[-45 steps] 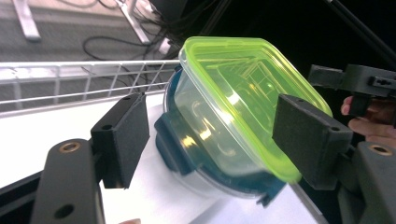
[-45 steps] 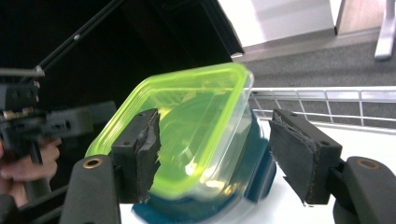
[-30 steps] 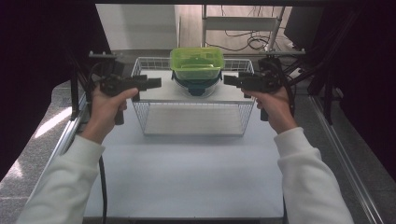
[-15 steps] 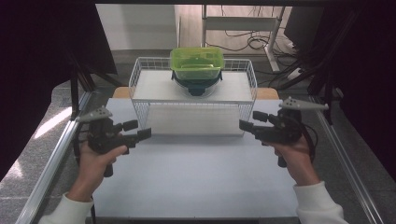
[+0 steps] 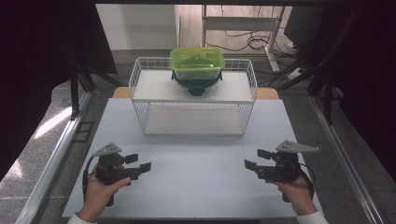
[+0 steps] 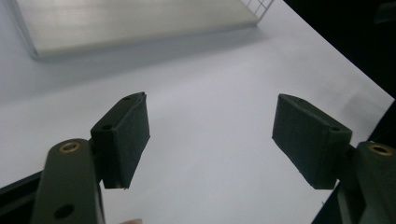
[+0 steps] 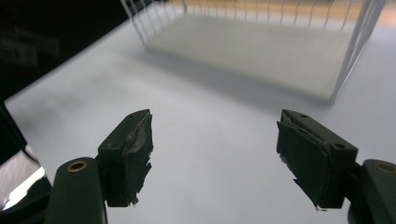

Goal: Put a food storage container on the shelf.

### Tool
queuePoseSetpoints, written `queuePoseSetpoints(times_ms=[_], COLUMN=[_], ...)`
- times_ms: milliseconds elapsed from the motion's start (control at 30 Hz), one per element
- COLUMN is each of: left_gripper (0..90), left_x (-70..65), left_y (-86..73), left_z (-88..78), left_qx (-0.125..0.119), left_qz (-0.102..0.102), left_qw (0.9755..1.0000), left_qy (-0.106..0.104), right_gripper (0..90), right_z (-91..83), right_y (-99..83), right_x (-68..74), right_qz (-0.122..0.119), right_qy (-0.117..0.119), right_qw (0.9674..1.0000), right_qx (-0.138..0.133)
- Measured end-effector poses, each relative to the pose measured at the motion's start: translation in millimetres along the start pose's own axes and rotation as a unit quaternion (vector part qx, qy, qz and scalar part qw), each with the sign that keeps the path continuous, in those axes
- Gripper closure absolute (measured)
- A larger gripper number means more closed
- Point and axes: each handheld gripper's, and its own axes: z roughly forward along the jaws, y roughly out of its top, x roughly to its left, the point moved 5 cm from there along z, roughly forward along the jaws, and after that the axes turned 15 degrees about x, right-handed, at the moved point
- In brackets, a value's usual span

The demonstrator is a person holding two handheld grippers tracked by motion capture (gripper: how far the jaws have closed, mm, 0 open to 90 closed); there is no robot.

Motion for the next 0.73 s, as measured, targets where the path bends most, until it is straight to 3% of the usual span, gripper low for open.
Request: queuePoseSetpoints(times_ms=[200,467,733], left_gripper=[26.3,26.2,25.8], left_x=[2.1,5.1,14.0], left_y=[-8.2,-11.3,-11.9], left_z=[12.1,17.3,19.6], left_qx=[0.016,0.017,0.019], left_qz=[0.013,0.011,0.006], left_qw=[0.9997,0.9995,0.9992], left_qy=[0.013,0.023,0.033], right_gripper=[26.6,26.6,24.0], right_z=[21.7,18.5,23.1], right_y=[-12.9,-15.4,-18.2], right_x=[-6.4,-7.4,-9.5], right_qz=[0.01,0.014,0.014], right_qy=[0.004,0.002,0.014], right_qw=[0.9996,0.9997,0.9996], right_qx=[0.026,0.018,0.021])
